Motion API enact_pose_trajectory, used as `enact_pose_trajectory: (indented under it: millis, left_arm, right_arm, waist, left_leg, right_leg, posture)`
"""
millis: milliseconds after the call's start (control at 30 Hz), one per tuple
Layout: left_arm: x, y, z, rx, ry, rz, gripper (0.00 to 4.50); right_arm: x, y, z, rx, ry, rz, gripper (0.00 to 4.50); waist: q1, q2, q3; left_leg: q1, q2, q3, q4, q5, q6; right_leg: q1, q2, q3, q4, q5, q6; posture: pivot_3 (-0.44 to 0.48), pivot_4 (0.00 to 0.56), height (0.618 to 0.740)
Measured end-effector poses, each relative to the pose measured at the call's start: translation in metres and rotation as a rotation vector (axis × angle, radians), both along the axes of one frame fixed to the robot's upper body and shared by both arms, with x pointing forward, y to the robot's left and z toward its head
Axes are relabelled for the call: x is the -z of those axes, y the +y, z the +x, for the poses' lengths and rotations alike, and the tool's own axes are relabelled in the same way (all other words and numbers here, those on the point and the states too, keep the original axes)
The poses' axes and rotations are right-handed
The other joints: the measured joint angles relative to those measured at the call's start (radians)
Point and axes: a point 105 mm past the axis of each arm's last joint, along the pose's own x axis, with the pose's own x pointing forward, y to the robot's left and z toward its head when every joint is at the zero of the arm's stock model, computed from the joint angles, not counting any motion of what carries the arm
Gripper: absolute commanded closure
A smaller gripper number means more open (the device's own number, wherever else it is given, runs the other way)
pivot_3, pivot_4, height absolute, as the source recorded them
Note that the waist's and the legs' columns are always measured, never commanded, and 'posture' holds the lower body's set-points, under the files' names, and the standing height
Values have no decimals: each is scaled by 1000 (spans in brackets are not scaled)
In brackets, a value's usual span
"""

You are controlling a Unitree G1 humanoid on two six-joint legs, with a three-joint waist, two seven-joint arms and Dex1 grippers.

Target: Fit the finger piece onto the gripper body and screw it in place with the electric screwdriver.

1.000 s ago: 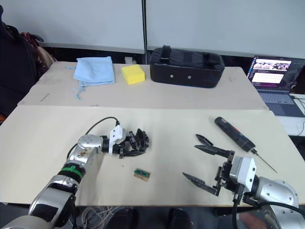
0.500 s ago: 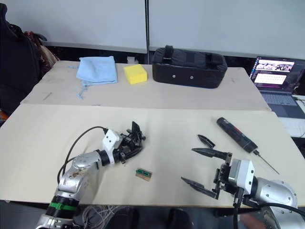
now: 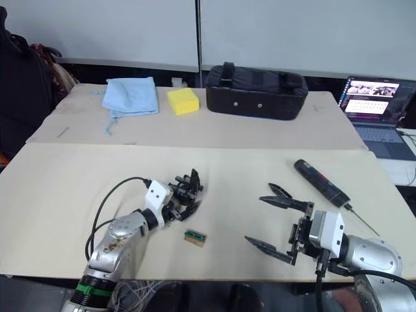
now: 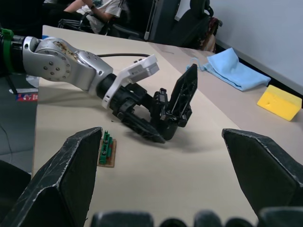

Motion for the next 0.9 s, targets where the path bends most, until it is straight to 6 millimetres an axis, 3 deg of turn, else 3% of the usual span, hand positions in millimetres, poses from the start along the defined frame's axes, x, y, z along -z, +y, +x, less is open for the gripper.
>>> enact_pose_trajectory:
  millis: [267, 367, 500, 733, 900]
  left_arm:
    - [-2, 32, 4, 99, 45, 54, 22]
    - [-6, 35, 11, 195, 71, 39, 22]
    - [-16, 31, 15, 371, 85, 15, 22]
    - [-5, 20, 28, 538, 86, 106, 22]
    - [-4, 14, 37, 564, 58, 121, 22]
  right_arm:
    - [1, 1, 3, 18, 16, 15, 0]
    - [2, 2, 2, 16, 20, 16, 0]
    - [3, 3, 1, 15, 25, 18, 0]
    - [7, 3, -2, 18, 43, 20, 0]
    - [7, 3, -4, 27, 45, 19, 0]
  waist:
    - [0, 0, 0]
    - [4, 0, 0]
    - [4, 0, 0]
    - [2, 0, 0]
    - [1, 0, 0]
  left_leg:
    - [1, 0, 1, 0, 0, 0]
    - [1, 0, 1, 0, 0, 0]
    - [0, 0, 2, 0, 0, 0]
    - [0, -1, 2, 0, 0, 0]
    - [0, -1, 2, 0, 0, 0]
  right_leg:
    - [0, 0, 0, 1, 0, 0]
    - [0, 0, 0, 0, 0, 0]
    - [0, 0, 1, -1, 0, 0]
    - [0, 0, 1, -1, 0, 0]
    - [0, 0, 1, 0, 2, 3]
  posture:
    - [0, 150, 740]
    - [0, 150, 740]
    - [0, 150, 740]
    - [0, 150, 740]
    - [0, 150, 740]
